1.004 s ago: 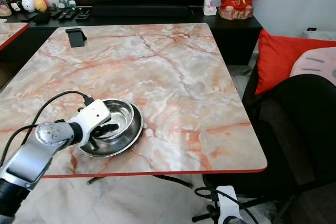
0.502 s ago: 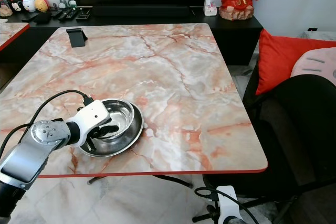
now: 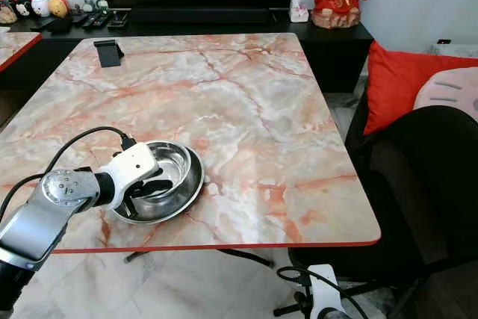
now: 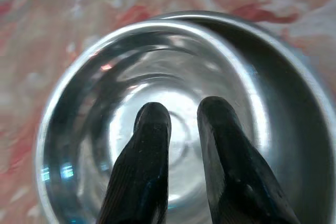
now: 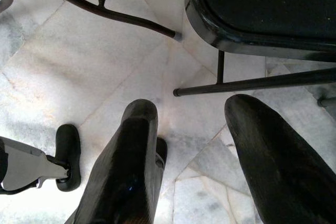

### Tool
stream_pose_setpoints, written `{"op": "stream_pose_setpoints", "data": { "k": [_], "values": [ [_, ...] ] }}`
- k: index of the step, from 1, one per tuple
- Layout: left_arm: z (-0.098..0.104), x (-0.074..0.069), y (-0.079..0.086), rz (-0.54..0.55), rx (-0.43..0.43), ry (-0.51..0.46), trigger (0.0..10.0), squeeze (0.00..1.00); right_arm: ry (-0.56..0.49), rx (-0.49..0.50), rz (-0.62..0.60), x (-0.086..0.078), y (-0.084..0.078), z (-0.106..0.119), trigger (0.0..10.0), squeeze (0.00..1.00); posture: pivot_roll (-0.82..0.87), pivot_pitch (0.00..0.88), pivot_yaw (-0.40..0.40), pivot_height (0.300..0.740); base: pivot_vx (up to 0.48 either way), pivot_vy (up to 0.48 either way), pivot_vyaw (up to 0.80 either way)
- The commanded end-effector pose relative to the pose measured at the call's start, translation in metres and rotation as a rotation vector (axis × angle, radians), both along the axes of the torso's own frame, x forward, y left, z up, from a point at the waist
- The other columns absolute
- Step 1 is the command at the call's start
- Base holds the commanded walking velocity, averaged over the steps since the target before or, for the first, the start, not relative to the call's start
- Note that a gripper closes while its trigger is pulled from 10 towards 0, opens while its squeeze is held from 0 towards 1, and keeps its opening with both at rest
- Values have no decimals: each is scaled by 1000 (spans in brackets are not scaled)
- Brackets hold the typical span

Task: Setting the table

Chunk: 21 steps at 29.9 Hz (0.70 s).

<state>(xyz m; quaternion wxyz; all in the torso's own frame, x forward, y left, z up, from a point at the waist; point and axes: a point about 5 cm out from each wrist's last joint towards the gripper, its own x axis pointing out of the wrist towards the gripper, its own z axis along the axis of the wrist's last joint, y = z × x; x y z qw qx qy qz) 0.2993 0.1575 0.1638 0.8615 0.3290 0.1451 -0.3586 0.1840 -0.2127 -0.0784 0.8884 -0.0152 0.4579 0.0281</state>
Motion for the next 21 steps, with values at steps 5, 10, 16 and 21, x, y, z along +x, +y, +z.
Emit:
{"op": "stream_pose_setpoints", "data": {
  "k": [5, 10, 16, 21],
  "values": [
    [7, 9, 13, 70, 86, -50, 10000, 0, 3, 3, -8, 0, 0, 0, 10000, 0, -11, 0, 4, 707, 0, 0, 0],
    [-7, 3, 22, 68, 176, 13, 10000, 0, 3, 4, -7, 0, 0, 0, 10000, 0, -12, 0, 5, 707, 0, 0, 0],
    [-10, -1, 23, 53, 184, 56, 10000, 0, 5, 2, -4, 0, 0, 0, 10000, 0, -7, 0, 2, 707, 0, 0, 0],
    [-9, -1, 24, 55, 185, 51, 10000, 0, 4, 3, -5, 0, 0, 0, 10000, 0, -9, 0, 3, 707, 0, 0, 0]
  ]
}}
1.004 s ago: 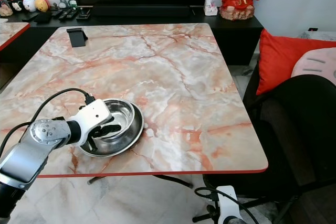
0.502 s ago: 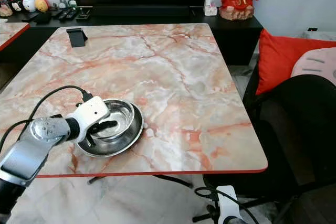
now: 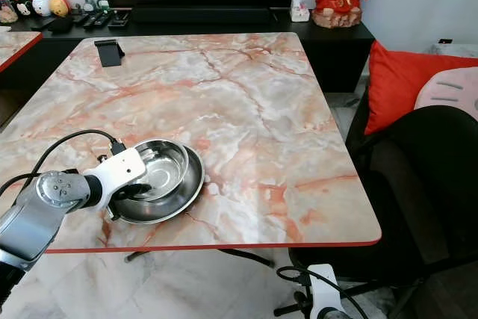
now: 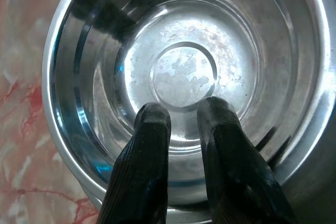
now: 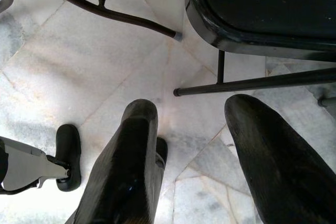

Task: Setting the table

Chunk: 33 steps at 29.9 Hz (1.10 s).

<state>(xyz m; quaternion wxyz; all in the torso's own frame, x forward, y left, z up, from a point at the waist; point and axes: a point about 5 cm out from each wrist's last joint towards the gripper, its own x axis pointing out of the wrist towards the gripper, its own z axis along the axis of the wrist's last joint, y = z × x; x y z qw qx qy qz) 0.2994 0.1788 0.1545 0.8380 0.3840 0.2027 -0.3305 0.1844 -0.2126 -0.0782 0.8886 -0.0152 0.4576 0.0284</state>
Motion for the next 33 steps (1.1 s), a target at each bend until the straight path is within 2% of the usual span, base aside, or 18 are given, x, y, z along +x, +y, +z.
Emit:
{"op": "stream_pose_setpoints", "data": {
  "k": [1, 6, 10, 16, 24, 26, 27, 28, 30, 31, 32, 33],
  "values": [
    [1, -1, 3, 1, 25, 3, 10000, 0, 5, 3, -5, -1, 0, 0, 10000, 0, -9, 0, 3, 707, 0, 0, 0],
    [5, 1, 2, 8, 10, -24, 10000, 0, 5, 2, -5, -1, 0, 0, 10000, 0, -8, 0, 1, 707, 0, 0, 0],
    [13, 3, -3, 5, -65, -43, 10000, 0, 6, 2, -4, -1, 0, 0, 10000, 0, -5, 0, 0, 707, 0, 0, 0],
    [18, 4, -7, -4, -125, -51, 10000, 0, 6, 2, -4, -1, 0, 0, 10000, 0, -4, 0, 0, 707, 0, 0, 0],
    [18, 2, -8, -17, -127, -42, 10000, 0, 6, 2, -5, -1, 0, 0, 10000, 0, -3, 0, -1, 707, 0, 0, 0],
    [25, 10, -2, 73, -168, -163, 10000, 0, 5, 3, -7, -1, 0, -1, 10000, 0, -9, 0, 3, 707, 0, 0, 0],
    [25, 10, -2, 73, -168, -163, 10000, 0, 5, 3, -7, -1, 0, -1, 10000, 0, -9, 0, 3, 707, 0, 0, 0],
    [34, 16, 2, 153, -228, -268, 10000, 0, 5, 3, -8, -1, 0, -1, 10000, 0, -11, 0, 6, 707, 0, 0, 0],
    [37, 17, 4, 191, -259, -299, 10000, 0, 5, 3, -9, -1, 0, -1, 10000, 0, -11, 0, 6, 707, 0, 0, 0],
    [42, 18, 6, 232, -305, -367, 10000, 0, 4, 0, -11, -2, 0, -1, 10000, 0, -11, 0, 7, 707, 0, 0, 0],
    [44, 14, 9, 306, -421, -471, 10000, 0, 3, -4, -18, -2, -1, -1, 10000, 0, -8, 0, 7, 707, 0, 0, 0],
    [44, 14, 9, 306, -421, -471, 10000, 0, 3, -4, -18, -2, -1, -1, 10000, 0, -8, 0, 7, 707, 0, 0, 0]
  ]
}}
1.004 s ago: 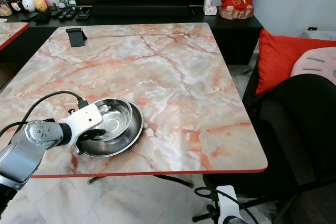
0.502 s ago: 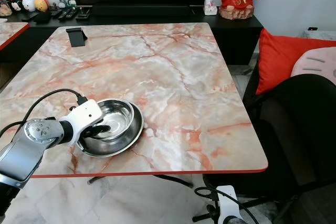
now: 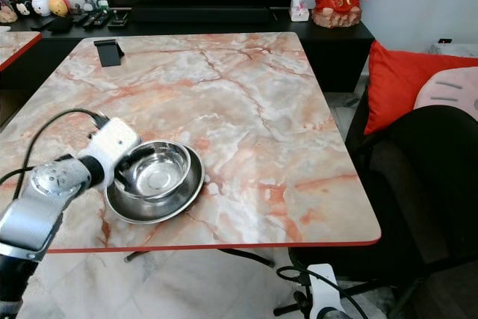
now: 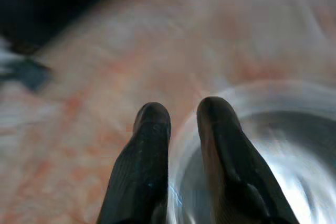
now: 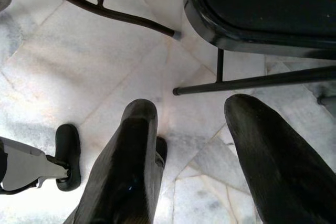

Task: Setting the table

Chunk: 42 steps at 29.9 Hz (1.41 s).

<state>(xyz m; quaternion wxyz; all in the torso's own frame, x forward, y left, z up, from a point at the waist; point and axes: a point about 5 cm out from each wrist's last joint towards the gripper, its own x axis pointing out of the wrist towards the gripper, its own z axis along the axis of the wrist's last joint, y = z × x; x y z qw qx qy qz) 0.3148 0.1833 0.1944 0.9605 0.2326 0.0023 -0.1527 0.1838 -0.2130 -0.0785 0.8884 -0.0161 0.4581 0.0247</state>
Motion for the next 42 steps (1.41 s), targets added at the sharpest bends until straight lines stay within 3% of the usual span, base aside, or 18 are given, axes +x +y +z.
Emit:
{"op": "stream_pose_setpoints", "data": {
  "k": [1, 7, 11, 12, 18, 42],
  "values": [
    [2, -5, 6, 61, -67, -83, 10000, 0, 1, -1, -16, -1, -1, -1, 10000, 0, -10, 0, 8, 707, 0, 0, 0],
    [-29, -22, 9, 178, -180, -135, 10000, 0, -7, -21, -36, -3, -3, -1, 10000, 0, -20, 0, 8, 707, 0, 0, 0],
    [-36, -25, 9, 206, -206, -136, 10000, 0, -8, -23, -49, -3, -3, -1, 10000, 0, -20, 0, 7, 707, 0, 0, 0],
    [-41, -29, 7, 240, -279, -142, 10000, 0, -14, -20, -73, -4, -4, -1, 10000, 0, -21, 0, 10, 707, 0, 0, 0],
    [-44, -28, 1, 285, -371, -188, 10000, 0, -37, -37, -100, -4, -5, -1, 10000, 0, -24, 0, 13, 707, 0, 0, 0],
    [-39, -22, -17, 229, -387, -218, 10000, 0, -31, -47, -89, -5, -6, -1, 10000, 0, -18, 0, 5, 707, 0, 318, 0]
  ]
}}
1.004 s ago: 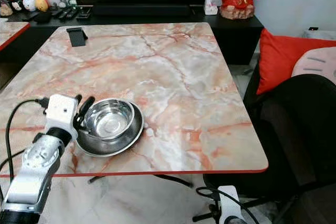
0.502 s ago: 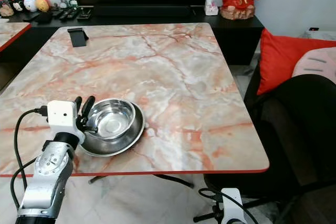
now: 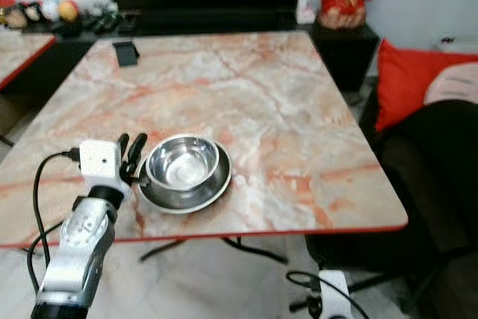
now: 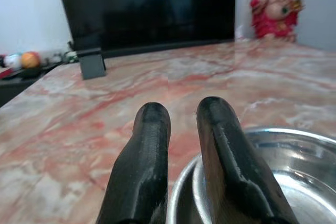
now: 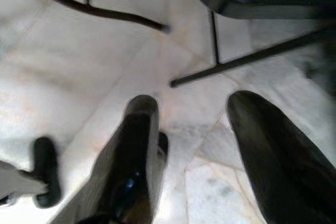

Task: Setting the table

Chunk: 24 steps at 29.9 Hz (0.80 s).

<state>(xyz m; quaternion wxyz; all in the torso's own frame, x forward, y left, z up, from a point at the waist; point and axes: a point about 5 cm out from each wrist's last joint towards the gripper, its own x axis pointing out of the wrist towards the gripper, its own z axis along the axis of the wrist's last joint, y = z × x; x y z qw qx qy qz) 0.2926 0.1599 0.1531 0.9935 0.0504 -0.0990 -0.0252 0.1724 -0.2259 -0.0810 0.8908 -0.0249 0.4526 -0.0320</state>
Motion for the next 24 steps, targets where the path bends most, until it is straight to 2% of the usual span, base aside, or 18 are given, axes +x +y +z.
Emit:
{"op": "stream_pose_setpoints", "data": {
  "k": [1, 24],
  "values": [
    [2, 0, 6, 25, 8, -13, 10000, 0, -18, 19, 5, 7, 7, 2, 10000, 0, -16, 0, 3, 707, 0, 322, 0],
    [9, 2, 6, 40, -26, -32, 10000, 0, -26, 26, 0, 9, 7, 3, 10000, 0, -23, 0, 11, 707, 0, 309, 0]
  ]
}}
